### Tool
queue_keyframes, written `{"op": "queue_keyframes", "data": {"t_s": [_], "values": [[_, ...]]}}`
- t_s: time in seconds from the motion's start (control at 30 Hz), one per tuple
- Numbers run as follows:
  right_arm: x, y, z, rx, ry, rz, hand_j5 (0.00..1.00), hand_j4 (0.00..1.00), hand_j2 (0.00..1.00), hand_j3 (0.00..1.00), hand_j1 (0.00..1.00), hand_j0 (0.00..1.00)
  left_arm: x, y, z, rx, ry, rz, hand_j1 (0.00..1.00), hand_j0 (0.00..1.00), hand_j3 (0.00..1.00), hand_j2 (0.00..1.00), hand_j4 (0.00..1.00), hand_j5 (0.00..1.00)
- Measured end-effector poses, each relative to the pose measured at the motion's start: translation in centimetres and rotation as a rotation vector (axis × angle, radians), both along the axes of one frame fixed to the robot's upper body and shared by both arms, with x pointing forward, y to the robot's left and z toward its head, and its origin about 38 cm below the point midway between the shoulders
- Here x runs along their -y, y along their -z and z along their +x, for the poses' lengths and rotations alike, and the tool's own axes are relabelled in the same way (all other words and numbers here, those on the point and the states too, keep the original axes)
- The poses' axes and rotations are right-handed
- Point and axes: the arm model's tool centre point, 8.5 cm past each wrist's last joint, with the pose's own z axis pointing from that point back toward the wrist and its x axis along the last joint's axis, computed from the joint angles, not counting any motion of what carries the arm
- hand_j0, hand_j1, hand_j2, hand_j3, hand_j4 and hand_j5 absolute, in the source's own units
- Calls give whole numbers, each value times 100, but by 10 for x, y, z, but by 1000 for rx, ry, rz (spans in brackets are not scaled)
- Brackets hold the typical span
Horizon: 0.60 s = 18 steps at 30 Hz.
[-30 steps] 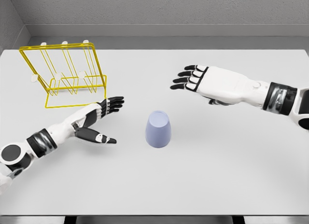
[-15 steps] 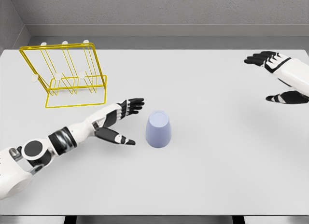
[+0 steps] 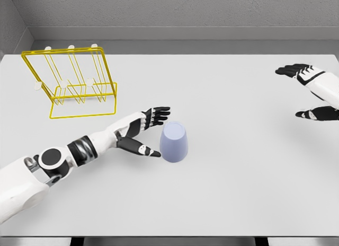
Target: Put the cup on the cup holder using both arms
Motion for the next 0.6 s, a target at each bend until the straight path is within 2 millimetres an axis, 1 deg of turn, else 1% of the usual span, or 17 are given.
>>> {"op": "queue_keyframes", "data": {"t_s": [0.1, 0.2, 0.43, 0.6], "values": [[-9, -7, -2, 23, -24, -1, 100, 100, 100, 100, 100, 100, 4, 1, 1, -2, 2, -5, 100, 100, 100, 100, 100, 100], [-12, -9, -3, 32, -34, 0, 100, 100, 100, 100, 100, 100, 7, 1, 1, -5, 5, -5, 100, 100, 100, 100, 100, 100], [-15, -9, -4, 37, -39, 2, 100, 100, 100, 100, 100, 100, 20, 2, 1, -14, 24, -11, 100, 100, 100, 100, 100, 100], [-15, -10, -4, 37, -40, 3, 100, 100, 100, 100, 100, 100, 21, 5, 1, -22, 22, -6, 100, 100, 100, 100, 100, 100]]}}
